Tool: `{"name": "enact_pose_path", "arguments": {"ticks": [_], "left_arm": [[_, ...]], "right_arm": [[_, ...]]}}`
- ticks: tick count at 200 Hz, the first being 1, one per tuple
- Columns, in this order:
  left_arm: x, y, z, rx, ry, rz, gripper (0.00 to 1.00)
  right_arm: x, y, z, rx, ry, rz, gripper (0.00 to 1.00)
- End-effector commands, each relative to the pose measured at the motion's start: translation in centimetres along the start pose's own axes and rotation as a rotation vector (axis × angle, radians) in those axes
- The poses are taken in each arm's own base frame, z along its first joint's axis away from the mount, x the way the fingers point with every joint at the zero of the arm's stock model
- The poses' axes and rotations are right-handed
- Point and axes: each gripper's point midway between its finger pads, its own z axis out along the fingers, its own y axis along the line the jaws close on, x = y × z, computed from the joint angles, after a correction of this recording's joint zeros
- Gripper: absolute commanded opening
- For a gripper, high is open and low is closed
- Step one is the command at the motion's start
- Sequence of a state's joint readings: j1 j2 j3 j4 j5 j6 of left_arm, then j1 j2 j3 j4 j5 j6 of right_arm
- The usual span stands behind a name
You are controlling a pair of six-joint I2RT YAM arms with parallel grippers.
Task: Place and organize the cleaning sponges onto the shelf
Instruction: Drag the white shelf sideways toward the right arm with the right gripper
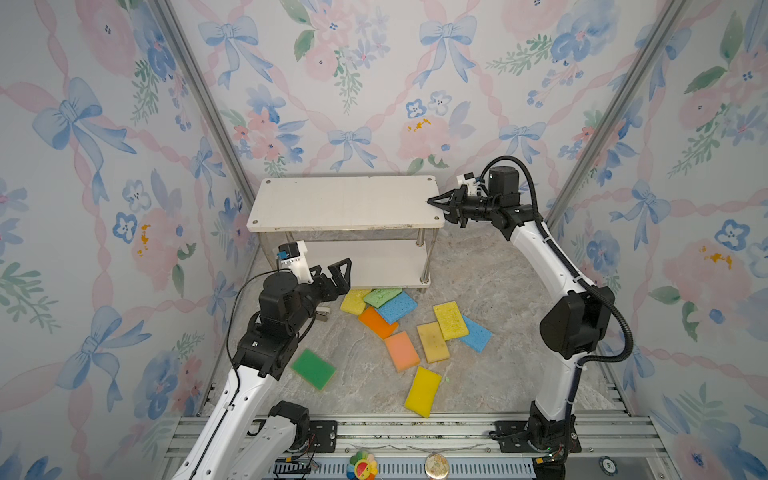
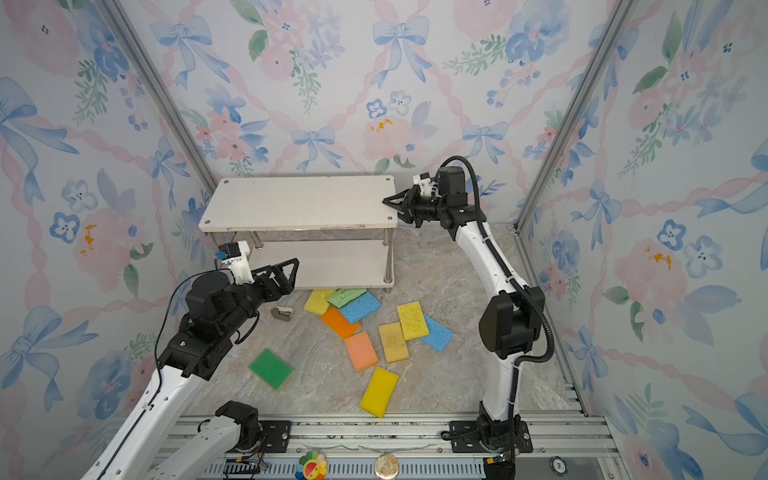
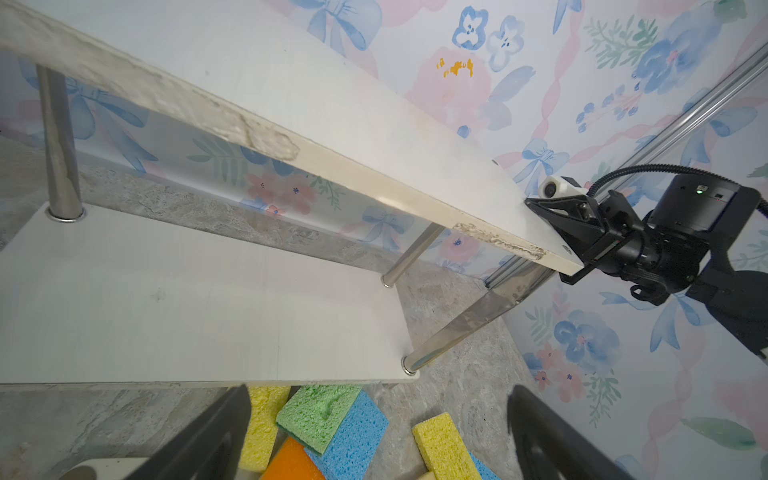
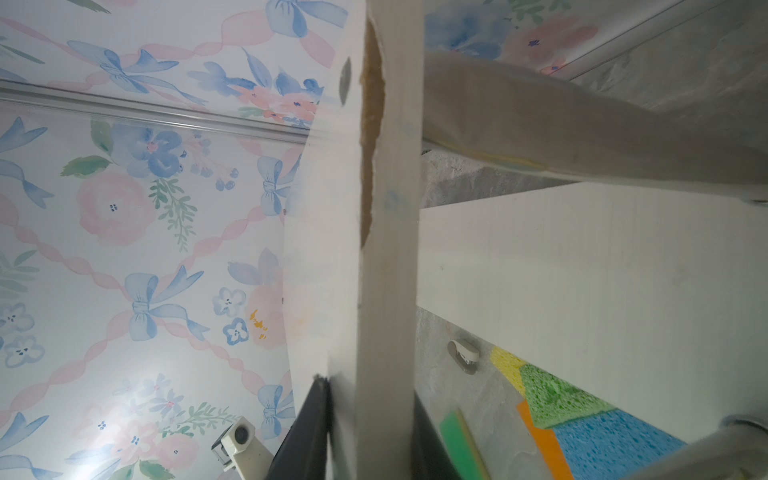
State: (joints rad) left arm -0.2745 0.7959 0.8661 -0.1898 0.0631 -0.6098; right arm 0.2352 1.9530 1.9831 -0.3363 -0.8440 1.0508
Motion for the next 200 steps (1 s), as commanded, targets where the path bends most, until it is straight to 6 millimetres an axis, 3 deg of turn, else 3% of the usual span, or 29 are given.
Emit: {"name": "enact_pose_path", "arguments": {"ticks": [1, 72, 90, 104, 147, 200], "left_arm": [[-0.9, -0.4, -0.2, -0.005, -0.017, 0.017, 0.98], [-1.0, -0.3, 0.3, -0.022, -0.016, 0.031, 0.98], [-1.0, -0.3, 0.3, -0.022, -0.016, 0.034, 0.98], [-1.0, -0.3, 0.3, -0.024, -0.016, 0.037, 0.98], [-1.0, -0.1, 0.4, -0.034, -0.02, 0.047, 0.98], [-1.1, -0.5, 1.5, -0.029, 0.005, 0.044, 0.98]], "right_arm": [[-3.5, 1.7, -5.1, 0.013, -0.182, -0.172, 0.14], [-5.5, -0.2, -10.8, 0.065, -0.263, -0.147, 0.18], [-5.9, -0.9, -11.8, 0.085, -0.277, -0.142, 0.26], [-6.0, -1.4, -12.2, 0.101, -0.278, -0.135, 0.4], [-5.1, -1.6, -13.1, 0.158, -0.276, -0.159, 0.64], [-3.6, -2.4, -15.5, 0.286, -0.33, -0.161, 0.74]]}}
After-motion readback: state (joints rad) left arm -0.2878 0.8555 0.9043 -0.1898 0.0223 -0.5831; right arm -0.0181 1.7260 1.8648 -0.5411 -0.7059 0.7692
